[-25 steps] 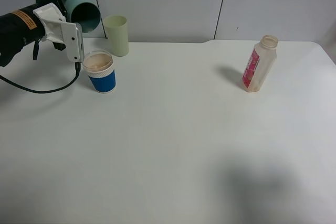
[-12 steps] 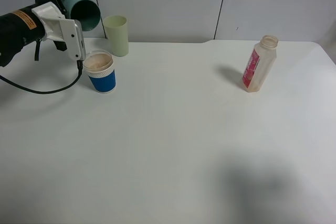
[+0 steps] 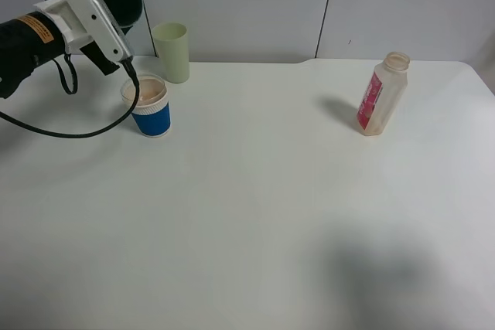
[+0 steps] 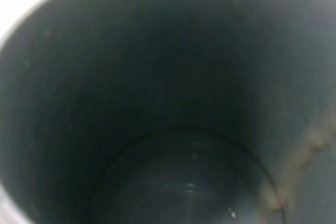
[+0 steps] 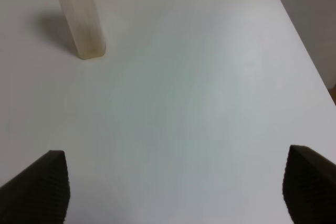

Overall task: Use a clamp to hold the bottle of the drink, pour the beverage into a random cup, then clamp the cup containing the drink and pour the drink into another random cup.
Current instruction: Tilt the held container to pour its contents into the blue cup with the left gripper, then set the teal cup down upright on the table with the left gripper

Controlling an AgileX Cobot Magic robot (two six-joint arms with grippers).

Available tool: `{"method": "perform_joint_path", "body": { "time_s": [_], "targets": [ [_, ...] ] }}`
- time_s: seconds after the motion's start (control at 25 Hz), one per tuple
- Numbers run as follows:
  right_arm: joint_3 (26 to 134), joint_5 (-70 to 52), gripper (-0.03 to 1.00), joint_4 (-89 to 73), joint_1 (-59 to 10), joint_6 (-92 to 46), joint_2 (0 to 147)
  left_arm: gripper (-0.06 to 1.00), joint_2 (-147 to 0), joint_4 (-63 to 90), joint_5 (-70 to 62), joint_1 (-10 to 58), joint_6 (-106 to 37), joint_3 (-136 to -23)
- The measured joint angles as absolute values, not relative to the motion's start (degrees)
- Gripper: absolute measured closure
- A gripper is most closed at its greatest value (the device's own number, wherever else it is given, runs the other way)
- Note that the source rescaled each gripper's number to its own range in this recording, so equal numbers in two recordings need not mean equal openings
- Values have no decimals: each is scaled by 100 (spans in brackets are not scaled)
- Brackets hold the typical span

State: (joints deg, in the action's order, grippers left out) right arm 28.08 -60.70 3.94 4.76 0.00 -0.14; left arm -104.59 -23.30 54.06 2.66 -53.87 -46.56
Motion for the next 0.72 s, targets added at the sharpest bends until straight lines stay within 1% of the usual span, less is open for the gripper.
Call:
{"method": "perform_joint_path", "body": {
  "time_s": [0.04,0.08,0.16,0.24,0.52,0.72],
  "targets": [
    [2808,-6070,30,394,476,0,-14,94,-10459,-2330,5406,266,-5083,-4656],
    [2808,-6070,30,394,476,0,-14,94,-10459,-2275,5406,266,-4417,-4656],
    [2808,-6070,30,394,476,0,-14,94,-10459,-2219,5406,266,-4246,-4656],
    [2808,-6070,30,394,476,0,-14,94,-10459,-1800,5307,266,-3378,-4656],
    [2808,-6070,30,394,476,0,-14,94,-10459,-1491,4988,266,-3107,-4656],
    [2808,-6070,30,394,476,0,-14,94,-10459,-1409,4253,266,-2904,-4656]
  ]
}}
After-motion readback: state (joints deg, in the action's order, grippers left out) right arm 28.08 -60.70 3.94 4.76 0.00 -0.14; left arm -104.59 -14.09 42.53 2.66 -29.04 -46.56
